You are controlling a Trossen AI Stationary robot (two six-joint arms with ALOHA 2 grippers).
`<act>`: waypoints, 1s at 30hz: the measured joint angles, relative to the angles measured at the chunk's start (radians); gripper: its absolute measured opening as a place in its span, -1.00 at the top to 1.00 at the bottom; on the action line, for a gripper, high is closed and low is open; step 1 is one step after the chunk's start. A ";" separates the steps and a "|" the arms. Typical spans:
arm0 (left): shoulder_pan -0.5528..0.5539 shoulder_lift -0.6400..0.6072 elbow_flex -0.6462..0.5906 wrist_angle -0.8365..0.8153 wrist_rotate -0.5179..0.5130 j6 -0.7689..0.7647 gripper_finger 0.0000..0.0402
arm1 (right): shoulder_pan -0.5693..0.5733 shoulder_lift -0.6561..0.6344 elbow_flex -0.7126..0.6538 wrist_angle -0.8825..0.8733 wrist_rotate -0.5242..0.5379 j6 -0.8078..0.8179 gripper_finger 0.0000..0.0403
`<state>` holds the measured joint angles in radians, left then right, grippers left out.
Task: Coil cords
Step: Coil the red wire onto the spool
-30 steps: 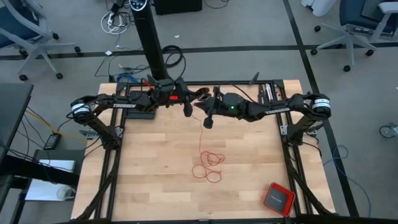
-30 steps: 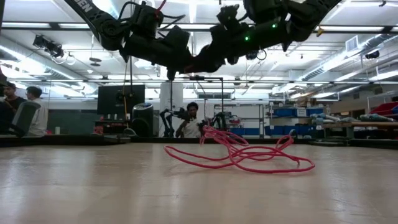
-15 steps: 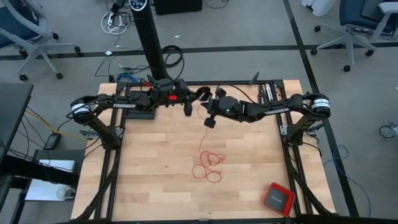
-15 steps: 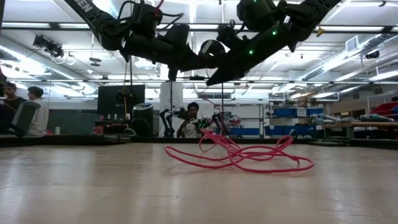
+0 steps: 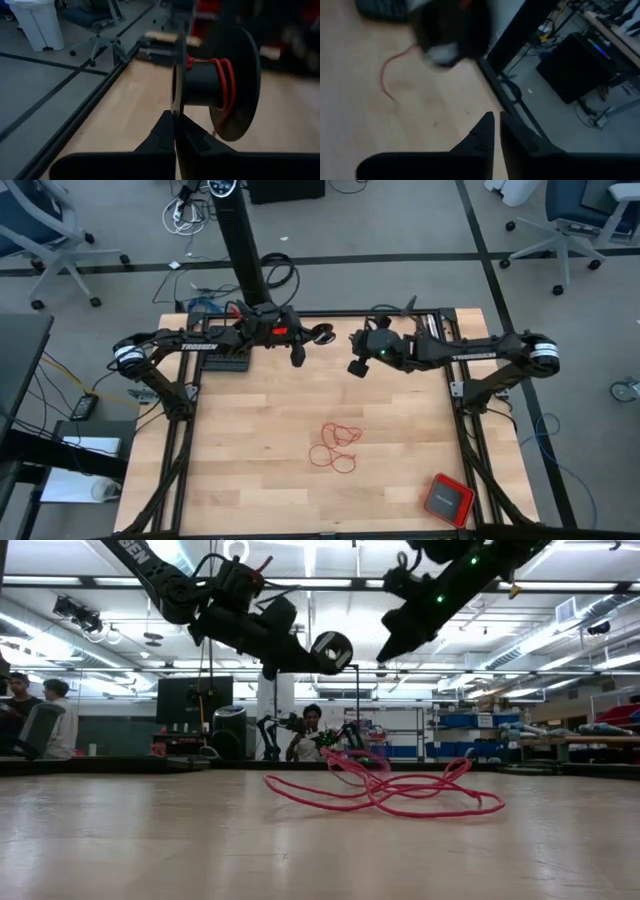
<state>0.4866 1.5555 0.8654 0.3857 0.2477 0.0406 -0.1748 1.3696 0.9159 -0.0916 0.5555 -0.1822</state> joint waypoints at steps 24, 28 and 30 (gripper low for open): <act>-0.048 0.000 0.002 0.055 -0.035 0.133 0.99 | -0.031 0.290 -0.241 0.856 -0.574 0.410 0.51; -0.057 0.000 0.000 0.052 -0.034 0.134 0.99 | -0.032 0.370 -0.230 0.915 -0.676 0.452 0.52; -0.057 0.000 0.001 0.050 -0.035 0.134 0.99 | -0.034 0.387 -0.220 0.920 -0.717 0.455 0.52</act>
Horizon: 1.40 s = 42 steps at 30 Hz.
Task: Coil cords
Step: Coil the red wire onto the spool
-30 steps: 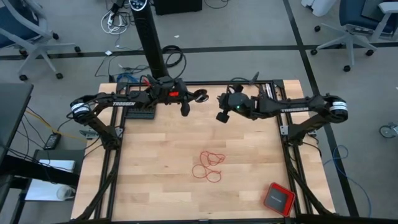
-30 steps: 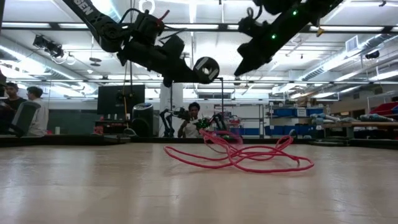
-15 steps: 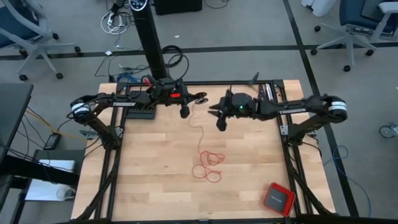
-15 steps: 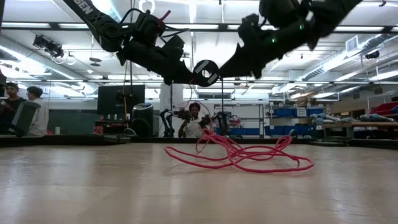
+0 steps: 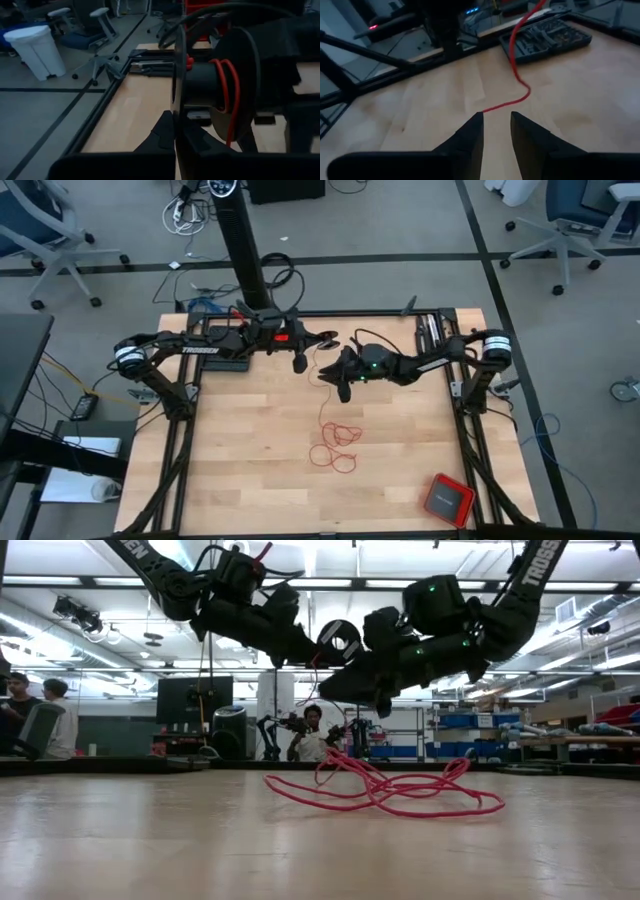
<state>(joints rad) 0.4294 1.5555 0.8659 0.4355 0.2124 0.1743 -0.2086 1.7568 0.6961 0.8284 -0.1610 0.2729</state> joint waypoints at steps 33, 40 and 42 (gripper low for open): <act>0.000 0.000 0.000 -0.018 -0.012 0.003 0.99 | -0.015 0.021 0.007 -0.079 -0.255 0.022 0.53; 0.000 0.000 0.000 -0.015 -0.025 0.003 0.99 | -0.015 0.021 0.007 -0.080 -0.177 0.028 0.53; 0.000 0.000 0.000 -0.010 -0.025 0.003 0.99 | -0.015 0.021 0.007 -0.069 -0.138 0.045 0.53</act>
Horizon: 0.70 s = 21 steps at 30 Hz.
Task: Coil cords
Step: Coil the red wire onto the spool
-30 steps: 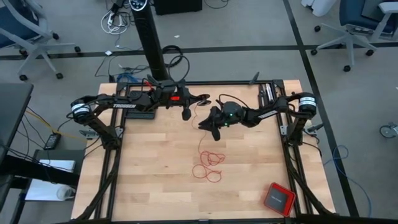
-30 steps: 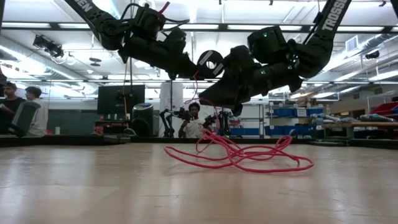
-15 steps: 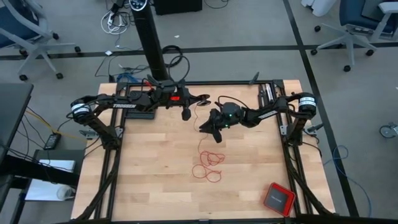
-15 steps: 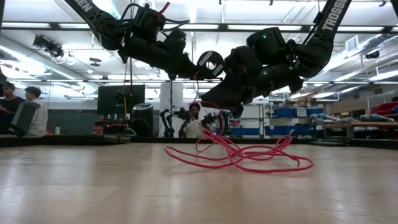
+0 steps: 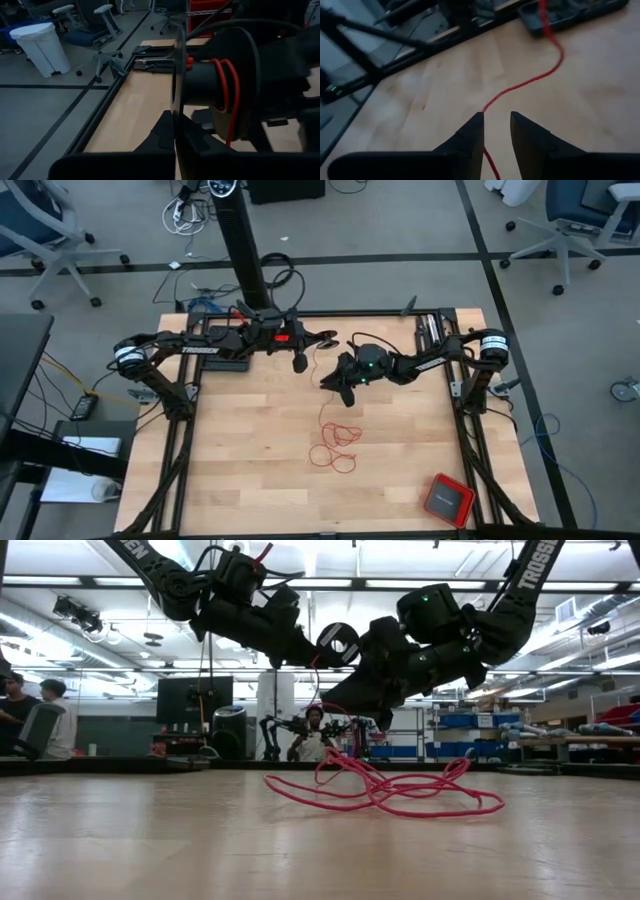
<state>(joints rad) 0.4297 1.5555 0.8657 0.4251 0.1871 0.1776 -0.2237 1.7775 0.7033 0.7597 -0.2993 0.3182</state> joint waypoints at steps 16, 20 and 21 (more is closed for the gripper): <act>-0.025 0.000 0.000 0.054 0.001 0.005 0.99 | 0.022 -0.001 0.000 0.097 0.219 -0.061 0.55; -0.031 0.000 0.000 0.074 0.031 0.005 0.99 | 0.033 -0.001 0.000 0.096 0.273 -0.109 0.55; -0.033 0.000 0.000 0.074 0.037 0.005 0.99 | 0.037 -0.001 0.000 0.099 0.283 -0.122 0.55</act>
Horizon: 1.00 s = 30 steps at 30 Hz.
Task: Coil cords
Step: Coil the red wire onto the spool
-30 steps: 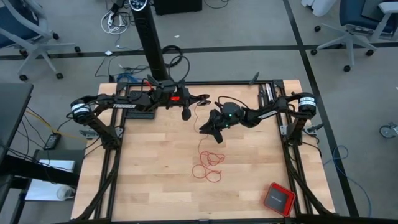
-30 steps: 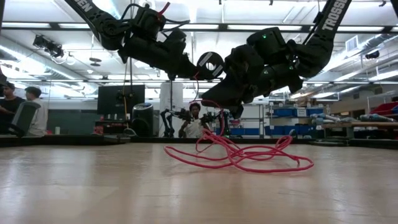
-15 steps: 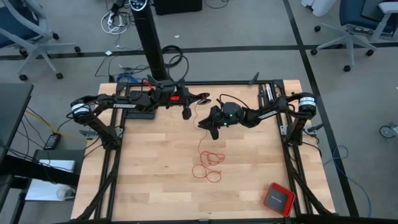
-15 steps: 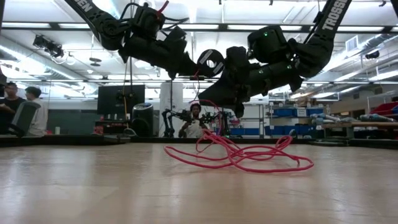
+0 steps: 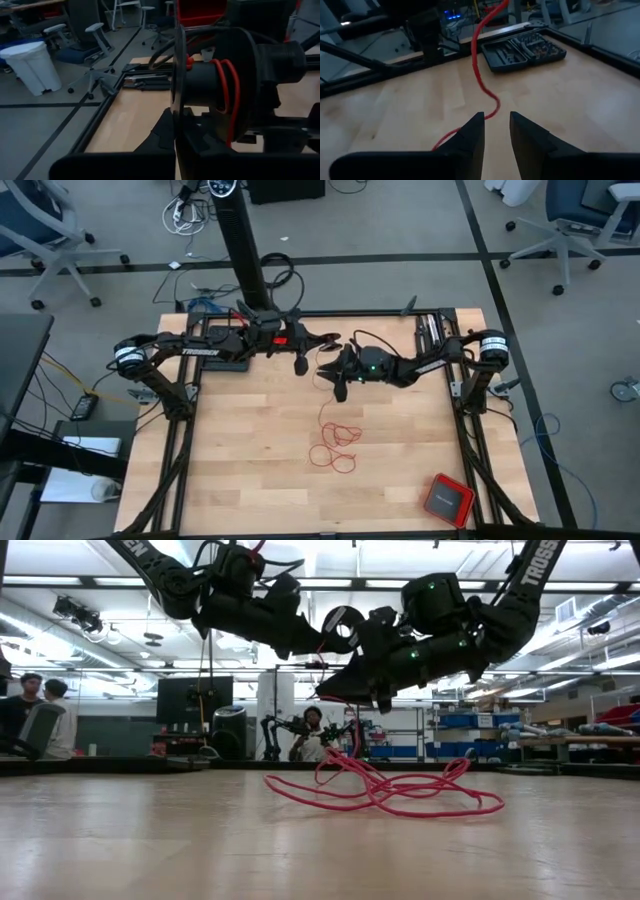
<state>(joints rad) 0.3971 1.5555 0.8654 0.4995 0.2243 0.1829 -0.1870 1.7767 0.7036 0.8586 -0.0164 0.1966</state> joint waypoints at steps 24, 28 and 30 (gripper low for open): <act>-0.013 0.000 0.000 0.032 0.005 -0.004 0.99 | 0.013 0.000 0.000 0.046 0.023 -0.041 0.80; -0.013 0.000 0.000 0.030 0.005 -0.004 0.99 | 0.013 0.000 0.000 0.046 0.023 -0.044 0.97; -0.013 0.000 0.000 0.023 0.005 -0.004 0.99 | 0.013 0.000 0.000 0.043 0.023 -0.044 0.97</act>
<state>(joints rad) 0.3840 1.5555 0.8654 0.5225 0.2295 0.1787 -0.1741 1.7771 0.7036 0.9020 0.0067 0.1524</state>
